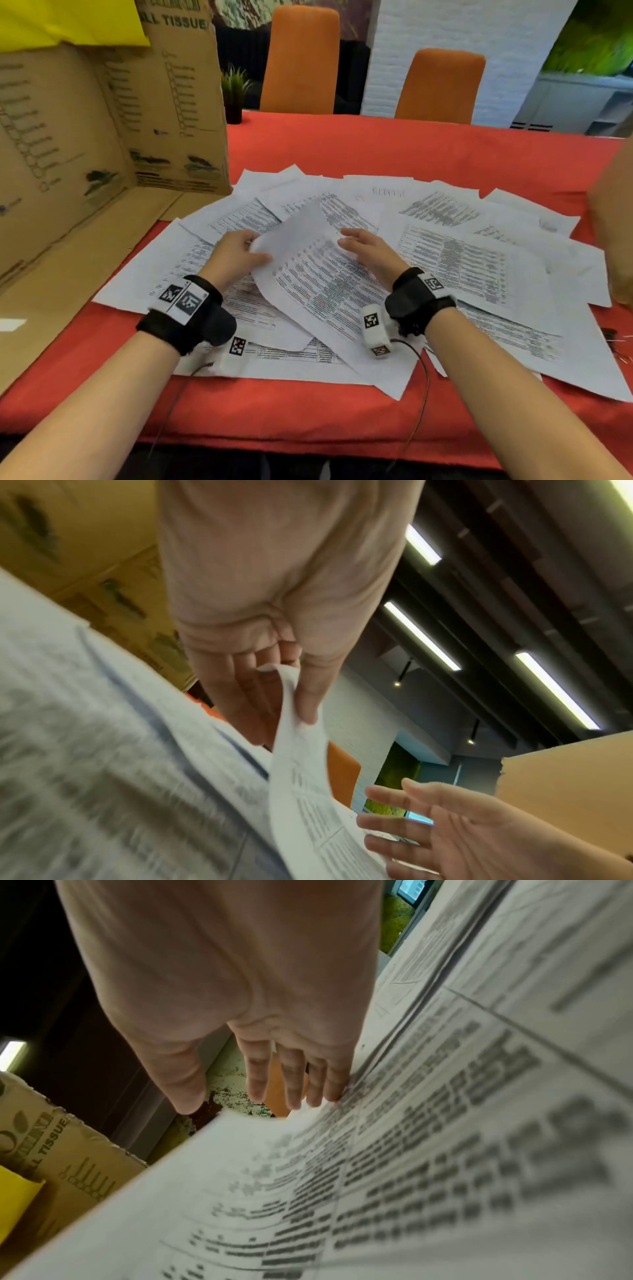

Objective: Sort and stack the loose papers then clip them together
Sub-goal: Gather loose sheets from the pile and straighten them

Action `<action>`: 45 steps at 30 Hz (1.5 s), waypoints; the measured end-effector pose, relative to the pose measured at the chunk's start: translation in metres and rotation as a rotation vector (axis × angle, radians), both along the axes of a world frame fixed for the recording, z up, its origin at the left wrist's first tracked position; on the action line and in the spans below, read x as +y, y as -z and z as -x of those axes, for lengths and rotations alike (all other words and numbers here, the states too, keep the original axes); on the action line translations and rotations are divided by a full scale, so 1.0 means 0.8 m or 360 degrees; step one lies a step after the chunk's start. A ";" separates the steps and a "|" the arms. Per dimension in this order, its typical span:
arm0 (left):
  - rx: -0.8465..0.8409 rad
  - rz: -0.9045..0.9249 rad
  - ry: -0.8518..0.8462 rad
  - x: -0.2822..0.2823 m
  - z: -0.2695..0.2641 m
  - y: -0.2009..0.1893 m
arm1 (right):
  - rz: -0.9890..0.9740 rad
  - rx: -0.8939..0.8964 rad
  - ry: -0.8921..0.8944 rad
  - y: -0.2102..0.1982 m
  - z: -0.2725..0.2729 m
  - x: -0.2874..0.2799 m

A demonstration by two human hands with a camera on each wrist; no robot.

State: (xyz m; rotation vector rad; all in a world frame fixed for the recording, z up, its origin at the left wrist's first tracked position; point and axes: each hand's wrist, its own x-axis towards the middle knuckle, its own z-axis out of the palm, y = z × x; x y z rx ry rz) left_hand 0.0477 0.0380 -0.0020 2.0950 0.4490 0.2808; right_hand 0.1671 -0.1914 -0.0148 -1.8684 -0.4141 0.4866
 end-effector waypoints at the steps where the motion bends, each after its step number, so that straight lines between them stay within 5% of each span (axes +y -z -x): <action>1: -0.0070 -0.0017 0.0029 0.001 -0.001 -0.009 | 0.0010 -0.0023 0.0015 0.000 -0.005 0.002; 6: -0.0479 0.0389 0.0120 0.021 -0.008 -0.050 | 0.0071 -0.0273 0.0232 -0.006 -0.021 -0.004; 10: -0.0686 0.0795 -0.0163 0.039 -0.011 -0.054 | 0.0157 -0.0085 -0.0004 -0.011 -0.019 -0.004; 15: -0.0236 0.1054 -0.0664 0.063 0.003 -0.006 | -0.0127 0.0159 0.0324 -0.010 -0.019 0.011; 19: -0.0122 0.0975 -0.1265 0.099 0.037 0.037 | 0.0005 0.0411 0.0398 0.043 -0.058 0.014; 22: 0.0049 0.0790 -0.1583 0.107 0.060 0.038 | -0.0155 0.0631 0.0547 0.035 -0.043 0.015; 27: -0.0099 0.0893 -0.1788 0.111 0.084 0.036 | -0.0367 0.0814 0.0608 0.018 -0.026 0.006; 36: -0.0476 0.1420 -0.1161 0.072 0.080 0.026 | -0.0631 0.0861 0.0615 0.022 -0.018 0.000; 40: 0.0098 0.1245 -0.0315 0.026 0.069 -0.001 | -0.0726 0.0871 0.0618 0.016 -0.010 -0.008; 45: -0.0128 0.0879 -0.0300 0.043 0.062 -0.032 | -0.0820 0.0826 0.0446 -0.001 -0.004 -0.013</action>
